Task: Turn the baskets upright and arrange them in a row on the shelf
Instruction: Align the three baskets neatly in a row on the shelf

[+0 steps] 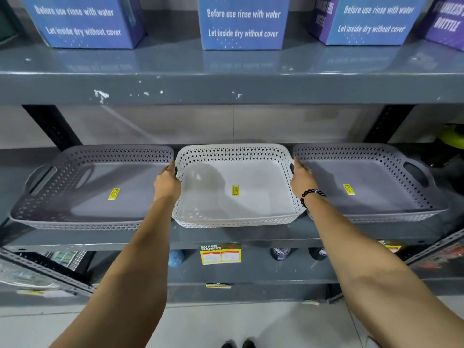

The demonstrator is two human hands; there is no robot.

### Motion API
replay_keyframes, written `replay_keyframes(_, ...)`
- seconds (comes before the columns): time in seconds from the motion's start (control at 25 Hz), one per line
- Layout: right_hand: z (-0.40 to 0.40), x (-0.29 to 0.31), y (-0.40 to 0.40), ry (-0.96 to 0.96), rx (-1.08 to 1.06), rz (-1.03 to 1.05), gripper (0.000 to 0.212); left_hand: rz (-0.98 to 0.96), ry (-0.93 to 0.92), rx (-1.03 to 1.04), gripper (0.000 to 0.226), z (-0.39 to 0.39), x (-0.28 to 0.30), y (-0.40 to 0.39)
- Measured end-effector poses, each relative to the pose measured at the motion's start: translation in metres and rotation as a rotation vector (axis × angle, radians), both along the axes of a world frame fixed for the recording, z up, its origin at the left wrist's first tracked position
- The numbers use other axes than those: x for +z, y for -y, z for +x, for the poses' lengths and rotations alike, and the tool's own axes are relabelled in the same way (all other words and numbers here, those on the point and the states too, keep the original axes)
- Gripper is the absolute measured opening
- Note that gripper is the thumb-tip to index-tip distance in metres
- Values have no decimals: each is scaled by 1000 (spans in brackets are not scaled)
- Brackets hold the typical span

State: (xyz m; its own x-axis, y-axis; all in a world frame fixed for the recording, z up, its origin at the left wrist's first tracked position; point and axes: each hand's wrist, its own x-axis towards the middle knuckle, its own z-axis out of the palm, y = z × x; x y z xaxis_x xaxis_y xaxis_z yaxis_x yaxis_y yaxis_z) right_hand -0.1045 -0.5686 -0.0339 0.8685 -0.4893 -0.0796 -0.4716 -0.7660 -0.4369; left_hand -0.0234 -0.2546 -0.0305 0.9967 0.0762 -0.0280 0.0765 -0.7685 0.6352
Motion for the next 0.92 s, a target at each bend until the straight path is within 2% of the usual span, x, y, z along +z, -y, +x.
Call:
replay_keyframes(0.48, -22, -1, -1, 14, 62, -100, 63, -30, -26, 20, 65, -27, 7, -1)
replay_keyframes(0.92, -22, 2, 0, -3, 62, -63, 63, 11, -16, 7, 61, -25, 5, -2)
